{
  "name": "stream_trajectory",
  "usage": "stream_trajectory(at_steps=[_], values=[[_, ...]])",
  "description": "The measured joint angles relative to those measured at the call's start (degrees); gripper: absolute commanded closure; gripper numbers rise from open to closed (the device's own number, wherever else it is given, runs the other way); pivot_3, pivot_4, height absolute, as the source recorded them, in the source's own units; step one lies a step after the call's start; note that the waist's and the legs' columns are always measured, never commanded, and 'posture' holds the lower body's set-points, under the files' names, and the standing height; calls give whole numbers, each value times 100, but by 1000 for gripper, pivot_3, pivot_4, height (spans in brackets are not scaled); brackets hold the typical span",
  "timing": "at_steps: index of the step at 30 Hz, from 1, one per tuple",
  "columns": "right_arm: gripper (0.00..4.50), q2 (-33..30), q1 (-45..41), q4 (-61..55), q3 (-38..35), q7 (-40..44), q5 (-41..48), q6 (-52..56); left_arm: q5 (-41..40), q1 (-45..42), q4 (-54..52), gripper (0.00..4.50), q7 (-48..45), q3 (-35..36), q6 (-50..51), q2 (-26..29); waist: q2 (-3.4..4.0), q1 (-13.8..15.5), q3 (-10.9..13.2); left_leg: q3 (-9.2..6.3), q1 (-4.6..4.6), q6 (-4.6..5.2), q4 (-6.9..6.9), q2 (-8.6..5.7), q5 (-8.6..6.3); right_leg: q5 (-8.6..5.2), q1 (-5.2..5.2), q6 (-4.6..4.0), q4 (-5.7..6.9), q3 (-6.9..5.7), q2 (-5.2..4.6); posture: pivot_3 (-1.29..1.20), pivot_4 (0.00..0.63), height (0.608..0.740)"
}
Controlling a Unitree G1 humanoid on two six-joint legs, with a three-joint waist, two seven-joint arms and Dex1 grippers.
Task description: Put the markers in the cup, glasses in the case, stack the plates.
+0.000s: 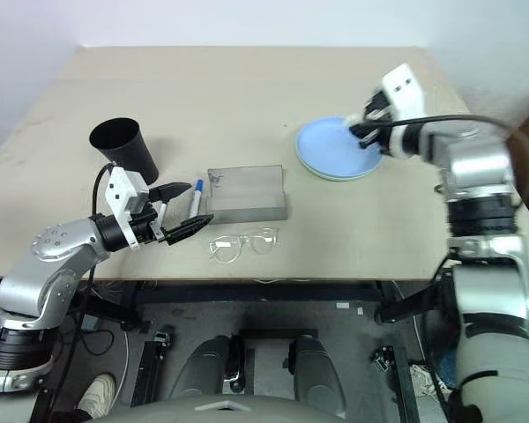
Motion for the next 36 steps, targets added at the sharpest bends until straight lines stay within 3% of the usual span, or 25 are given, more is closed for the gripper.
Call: stream_trajectory(at_steps=[8,14,22,27,31,36], values=[[4481,912,-1040,2722,91,-856,-528,-1052,-1,60,-21,0,43,-6,4,-11,1,-14,0,3,-15,3,-2,-2,1,9,-16,15,1,-1,-1,0,150,740],[2629,1075,-1284,3635,-65,-1210,-672,-1434,-7,148,-80,0,99,4,16,-6,1,-20,0,4,-15,3,-4,-3,1,10,-16,14,0,0,-6,0,150,740],[21,1024,-1509,3774,-220,-1289,-801,-1691,-58,209,-189,0,67,57,69,116,3,-30,1,3,-12,3,-4,0,1,11,-17,12,3,0,-7,0,150,740],[21,760,-1621,3579,-409,-891,-720,-1716,-140,206,-188,0,10,79,182,209,4,-20,2,3,-13,3,-8,-2,1,11,-17,12,0,0,-11,0,150,740],[21,424,-1090,2067,-520,-34,-435,-1687,-300,147,-188,0,-53,113,354,286,4,-10,2,-1,-14,3,-13,-2,0,11,-16,12,-4,0,-11,0,150,740],[21,149,132,205,-506,409,-215,-932,-486,104,-170,0,-249,187,500,442,3,2,1,-2,-13,3,-13,-3,0,11,-15,12,-2,-1,-17,0,150,740]])
